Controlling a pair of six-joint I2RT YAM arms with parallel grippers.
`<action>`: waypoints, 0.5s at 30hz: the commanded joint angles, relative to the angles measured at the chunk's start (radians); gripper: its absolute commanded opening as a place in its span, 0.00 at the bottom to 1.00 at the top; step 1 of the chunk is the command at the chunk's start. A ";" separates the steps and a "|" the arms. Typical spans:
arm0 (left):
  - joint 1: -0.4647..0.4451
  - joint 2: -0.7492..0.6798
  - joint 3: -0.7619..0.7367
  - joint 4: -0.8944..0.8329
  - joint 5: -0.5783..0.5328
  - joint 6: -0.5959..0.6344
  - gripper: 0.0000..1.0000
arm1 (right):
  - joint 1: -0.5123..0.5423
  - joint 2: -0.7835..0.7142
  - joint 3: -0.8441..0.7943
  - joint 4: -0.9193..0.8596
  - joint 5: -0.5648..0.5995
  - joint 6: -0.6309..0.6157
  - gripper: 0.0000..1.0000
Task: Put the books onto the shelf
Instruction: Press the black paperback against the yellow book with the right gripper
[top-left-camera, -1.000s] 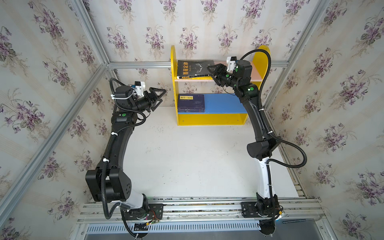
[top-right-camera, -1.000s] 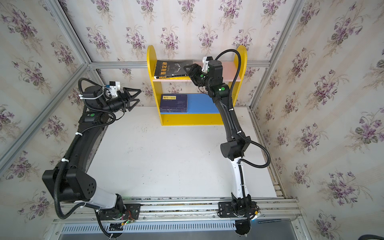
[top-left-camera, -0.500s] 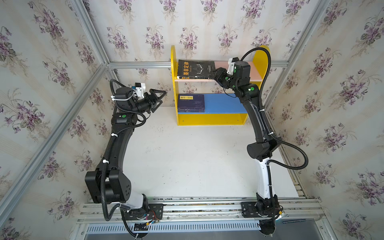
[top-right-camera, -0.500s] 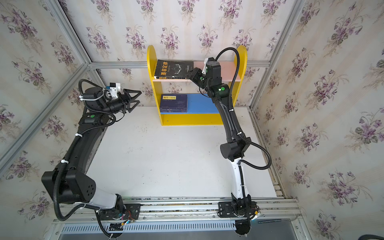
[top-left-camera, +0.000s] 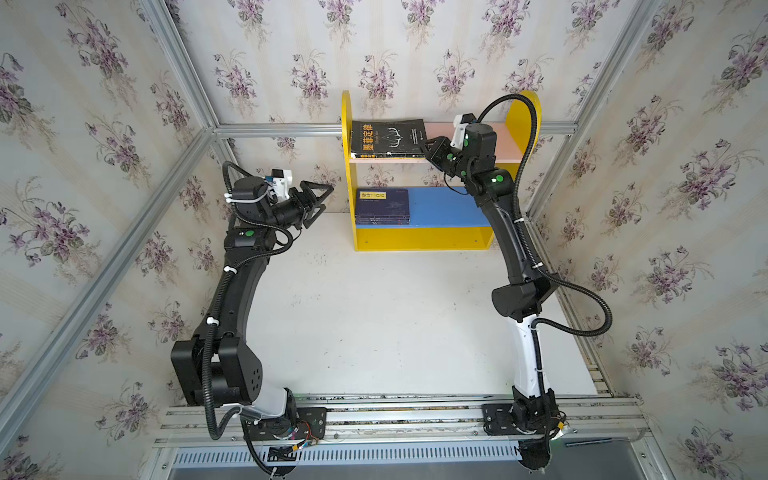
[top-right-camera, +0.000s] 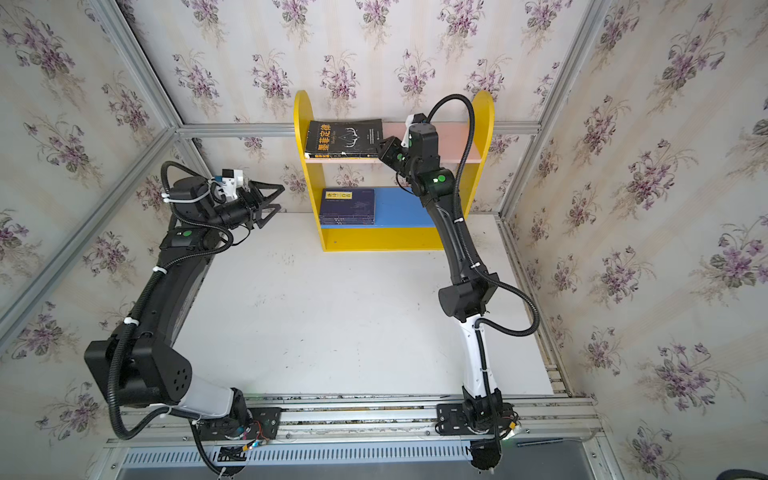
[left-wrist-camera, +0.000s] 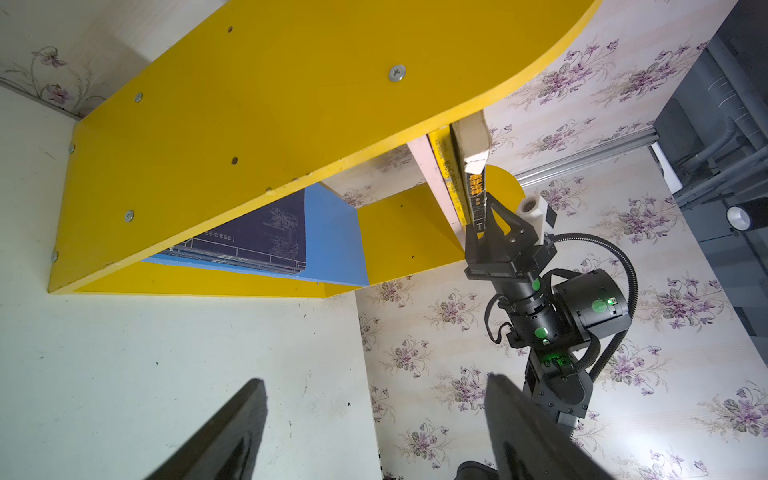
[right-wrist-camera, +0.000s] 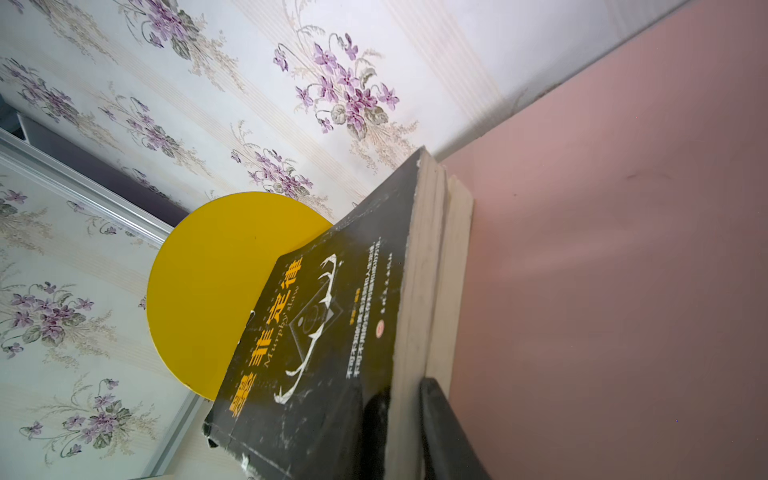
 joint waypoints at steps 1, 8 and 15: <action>0.000 -0.004 -0.008 0.013 0.009 0.005 0.84 | 0.007 0.015 0.003 0.100 0.002 0.015 0.25; -0.001 -0.027 -0.040 0.013 -0.006 0.007 0.84 | 0.016 0.016 0.000 0.122 0.048 0.045 0.20; -0.001 -0.045 -0.068 0.013 -0.020 0.003 0.84 | 0.016 0.011 -0.002 0.130 0.045 0.084 0.20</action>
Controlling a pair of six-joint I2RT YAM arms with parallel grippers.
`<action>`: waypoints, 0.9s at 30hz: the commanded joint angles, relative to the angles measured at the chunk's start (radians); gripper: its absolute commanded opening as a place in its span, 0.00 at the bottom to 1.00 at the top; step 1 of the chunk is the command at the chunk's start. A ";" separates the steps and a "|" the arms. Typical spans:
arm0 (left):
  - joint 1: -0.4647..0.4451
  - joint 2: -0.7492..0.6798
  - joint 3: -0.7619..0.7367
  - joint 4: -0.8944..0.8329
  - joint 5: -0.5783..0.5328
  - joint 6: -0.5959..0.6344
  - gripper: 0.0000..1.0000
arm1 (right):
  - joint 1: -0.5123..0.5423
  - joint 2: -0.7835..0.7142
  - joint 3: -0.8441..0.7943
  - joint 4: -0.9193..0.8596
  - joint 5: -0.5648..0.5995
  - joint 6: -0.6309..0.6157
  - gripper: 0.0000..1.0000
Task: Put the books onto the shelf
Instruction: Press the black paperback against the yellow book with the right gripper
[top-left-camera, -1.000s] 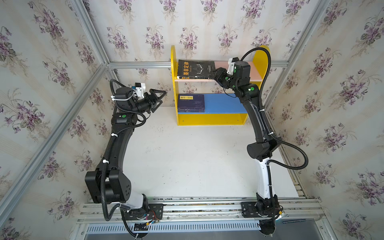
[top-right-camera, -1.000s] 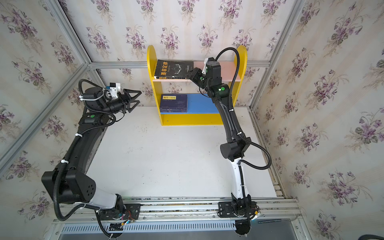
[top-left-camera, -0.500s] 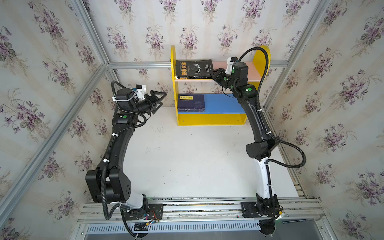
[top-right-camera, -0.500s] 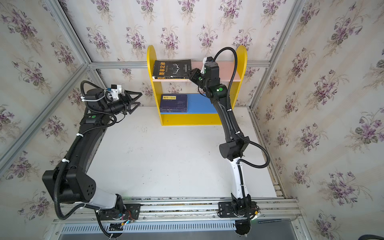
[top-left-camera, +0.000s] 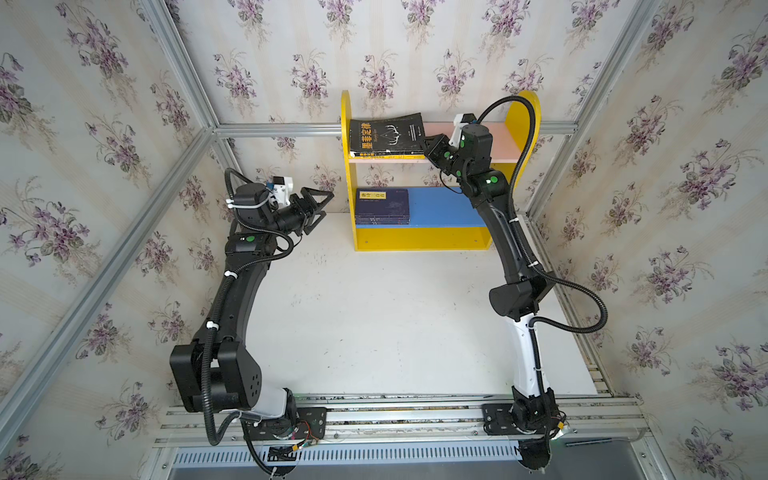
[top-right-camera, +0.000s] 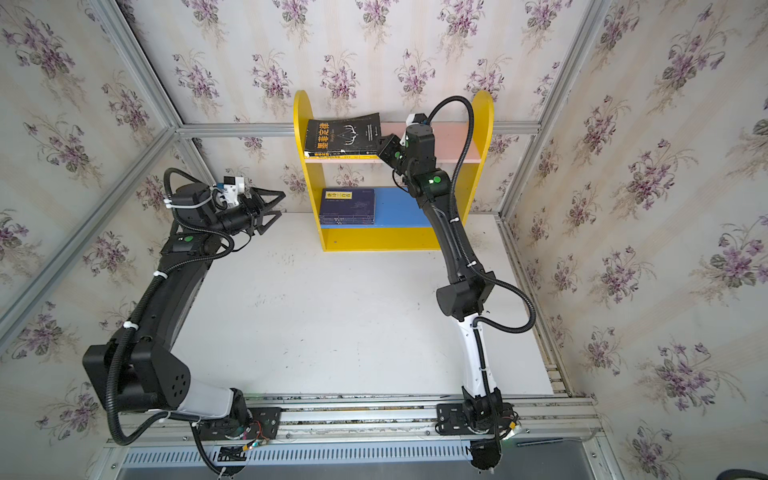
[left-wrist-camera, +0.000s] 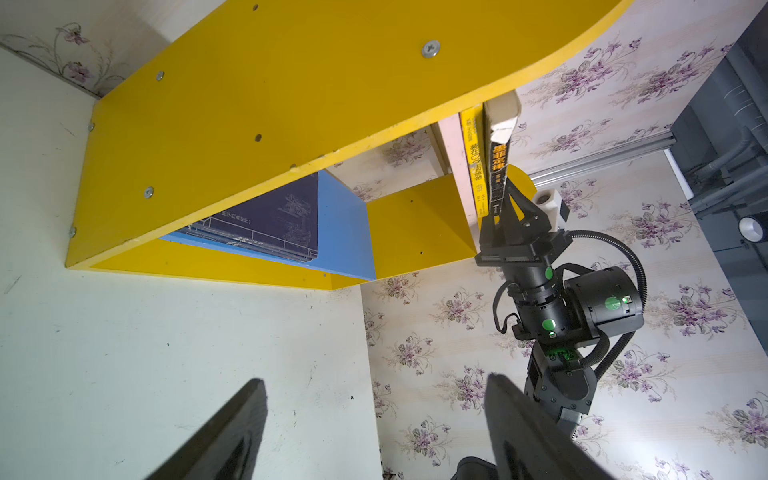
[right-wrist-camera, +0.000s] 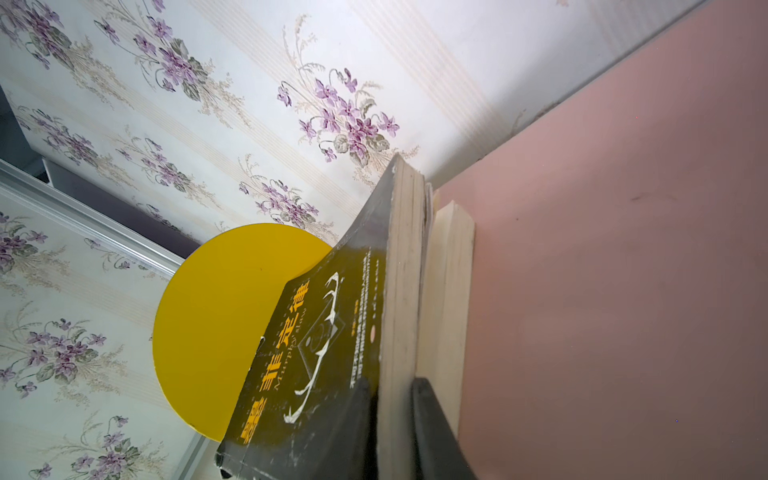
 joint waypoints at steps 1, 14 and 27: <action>0.000 -0.012 -0.005 0.020 -0.009 0.004 0.84 | 0.006 -0.007 0.001 0.062 -0.006 0.016 0.20; -0.003 -0.023 -0.024 0.020 -0.013 -0.001 0.84 | 0.019 -0.016 -0.001 0.059 -0.041 0.036 0.20; -0.004 -0.046 -0.057 0.020 -0.017 -0.002 0.84 | 0.039 -0.001 -0.003 0.081 -0.009 0.081 0.19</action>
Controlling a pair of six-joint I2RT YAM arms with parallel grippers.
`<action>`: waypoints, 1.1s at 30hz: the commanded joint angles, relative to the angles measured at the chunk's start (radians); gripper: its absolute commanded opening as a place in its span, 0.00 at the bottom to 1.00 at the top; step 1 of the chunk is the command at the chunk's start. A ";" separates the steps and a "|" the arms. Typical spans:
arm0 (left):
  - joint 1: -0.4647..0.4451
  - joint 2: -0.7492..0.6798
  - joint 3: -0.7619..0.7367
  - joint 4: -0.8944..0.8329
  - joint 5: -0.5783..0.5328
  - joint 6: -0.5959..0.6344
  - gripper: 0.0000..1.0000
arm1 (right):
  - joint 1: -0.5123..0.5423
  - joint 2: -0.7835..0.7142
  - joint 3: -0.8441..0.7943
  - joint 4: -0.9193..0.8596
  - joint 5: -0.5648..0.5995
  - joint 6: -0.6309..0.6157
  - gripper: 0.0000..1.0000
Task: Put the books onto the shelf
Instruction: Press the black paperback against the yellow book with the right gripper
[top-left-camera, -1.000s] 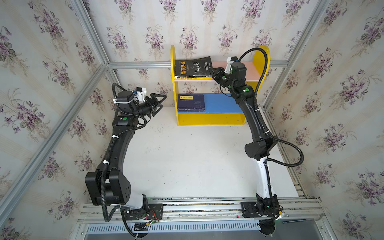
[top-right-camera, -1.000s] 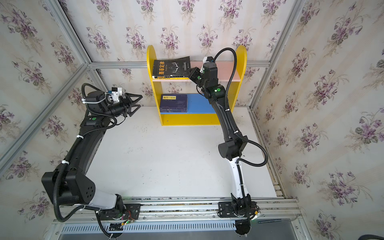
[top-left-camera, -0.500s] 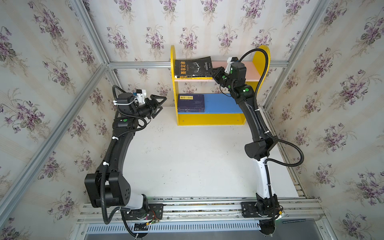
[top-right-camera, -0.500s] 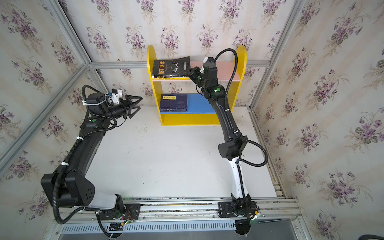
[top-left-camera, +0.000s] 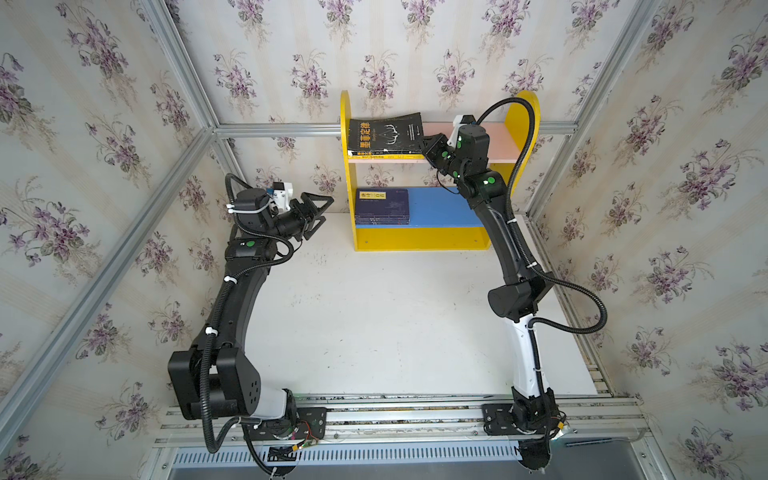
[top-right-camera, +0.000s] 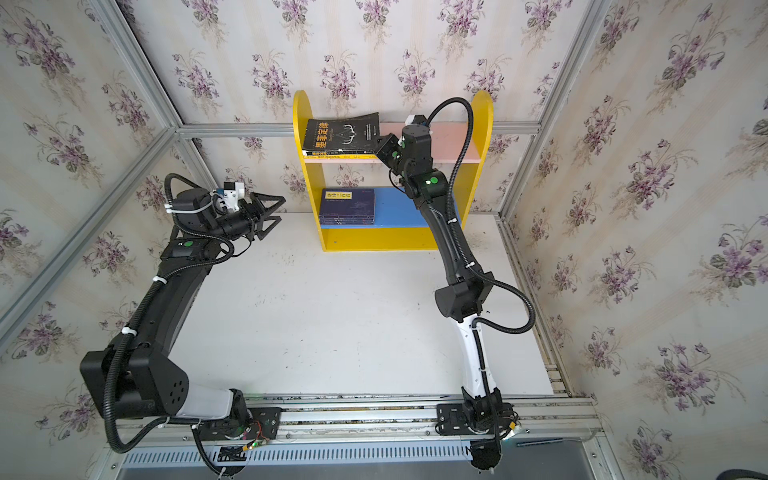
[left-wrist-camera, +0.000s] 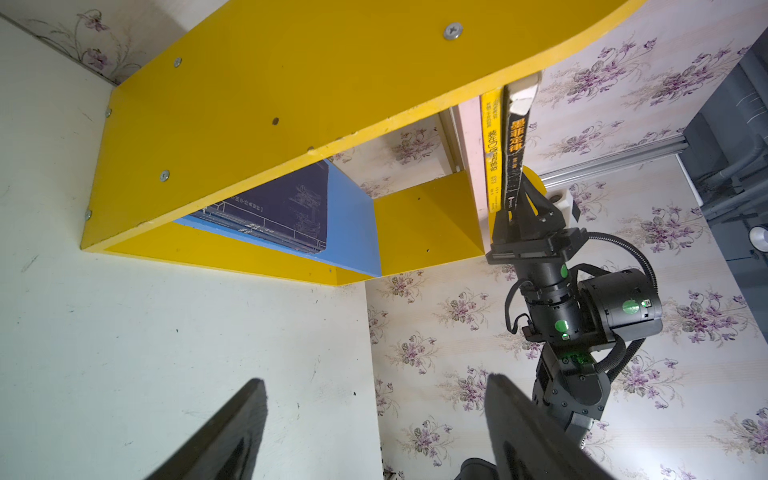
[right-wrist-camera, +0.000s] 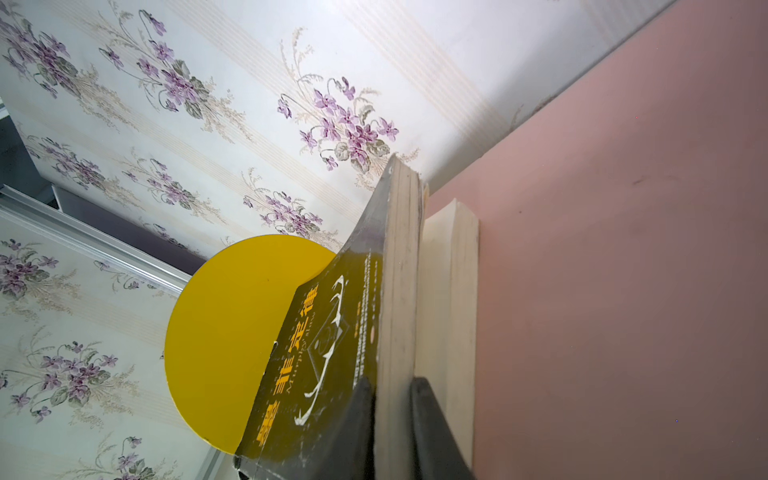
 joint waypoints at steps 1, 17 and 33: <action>-0.001 -0.009 -0.008 0.025 0.000 0.000 0.84 | 0.015 0.005 0.000 0.072 -0.057 0.024 0.19; 0.000 -0.003 -0.014 0.025 -0.003 -0.002 0.84 | 0.035 0.013 0.000 0.053 -0.073 0.019 0.20; 0.000 -0.006 -0.022 0.025 -0.005 -0.005 0.84 | 0.029 -0.013 -0.001 0.012 -0.036 -0.068 0.50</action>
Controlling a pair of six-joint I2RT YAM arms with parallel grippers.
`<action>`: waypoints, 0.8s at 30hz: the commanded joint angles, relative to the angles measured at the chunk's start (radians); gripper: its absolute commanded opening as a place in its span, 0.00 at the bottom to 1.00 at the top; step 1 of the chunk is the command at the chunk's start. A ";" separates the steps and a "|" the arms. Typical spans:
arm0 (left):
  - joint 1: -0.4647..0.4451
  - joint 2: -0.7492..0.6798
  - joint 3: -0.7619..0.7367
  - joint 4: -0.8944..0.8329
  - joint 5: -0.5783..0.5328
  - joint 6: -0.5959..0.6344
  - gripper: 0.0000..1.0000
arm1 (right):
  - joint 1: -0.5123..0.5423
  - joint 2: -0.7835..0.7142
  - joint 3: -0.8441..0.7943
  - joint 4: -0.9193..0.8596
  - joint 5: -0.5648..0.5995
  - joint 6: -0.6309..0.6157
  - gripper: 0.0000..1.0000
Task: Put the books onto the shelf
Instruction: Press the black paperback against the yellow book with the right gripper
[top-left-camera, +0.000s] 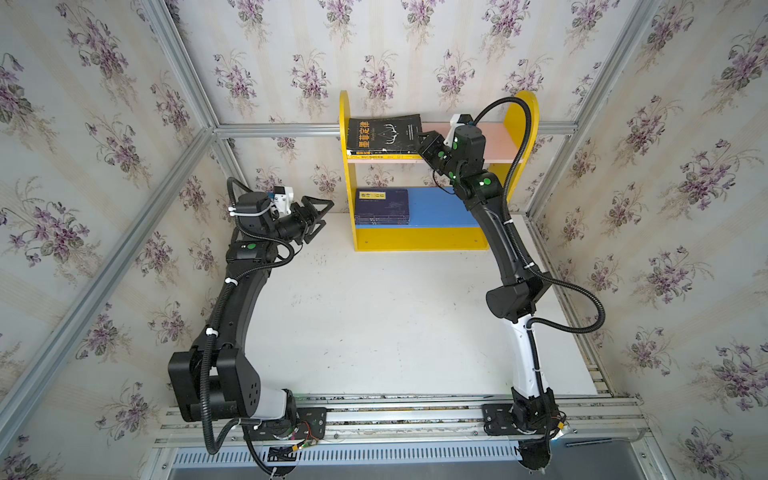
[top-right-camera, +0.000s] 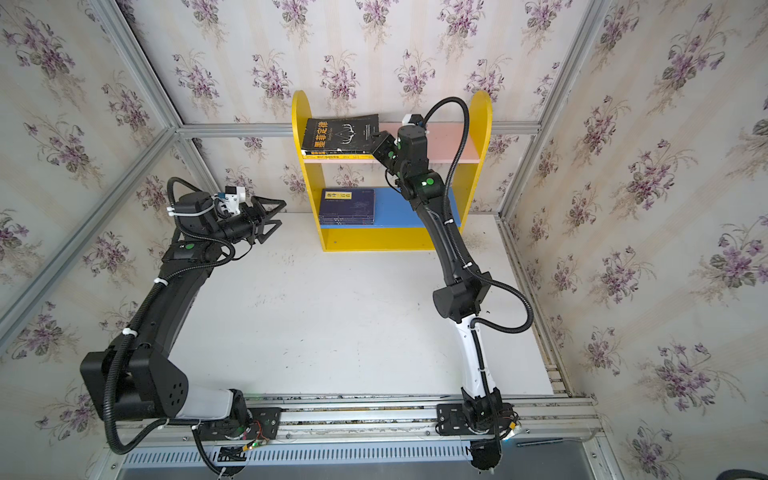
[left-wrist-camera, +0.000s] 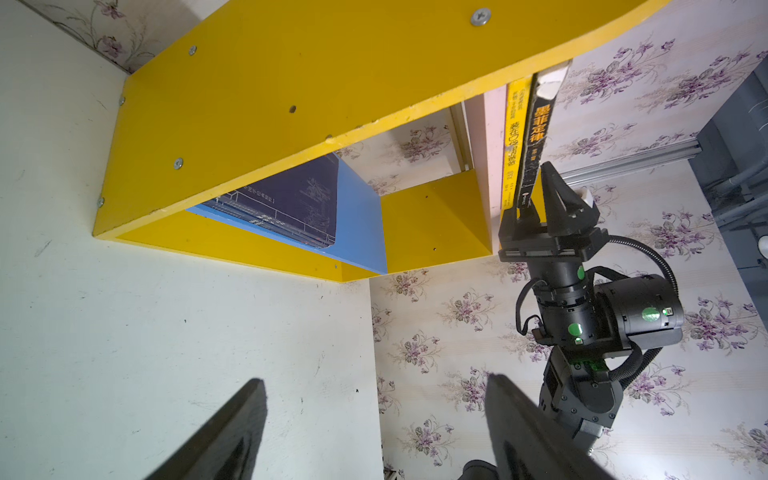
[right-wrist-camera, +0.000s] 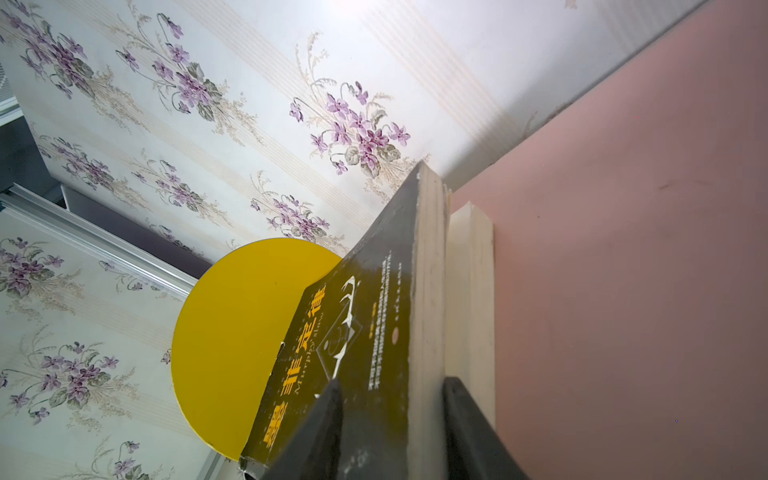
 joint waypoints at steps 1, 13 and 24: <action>0.001 -0.002 0.005 0.027 0.004 -0.002 0.84 | 0.003 -0.018 0.000 -0.024 -0.064 -0.044 0.52; 0.000 -0.002 -0.002 0.027 0.007 0.000 0.85 | -0.039 -0.066 -0.002 -0.081 -0.109 -0.157 0.59; 0.000 -0.002 0.008 0.027 0.004 0.002 0.85 | -0.048 -0.067 -0.002 -0.079 -0.176 -0.162 0.45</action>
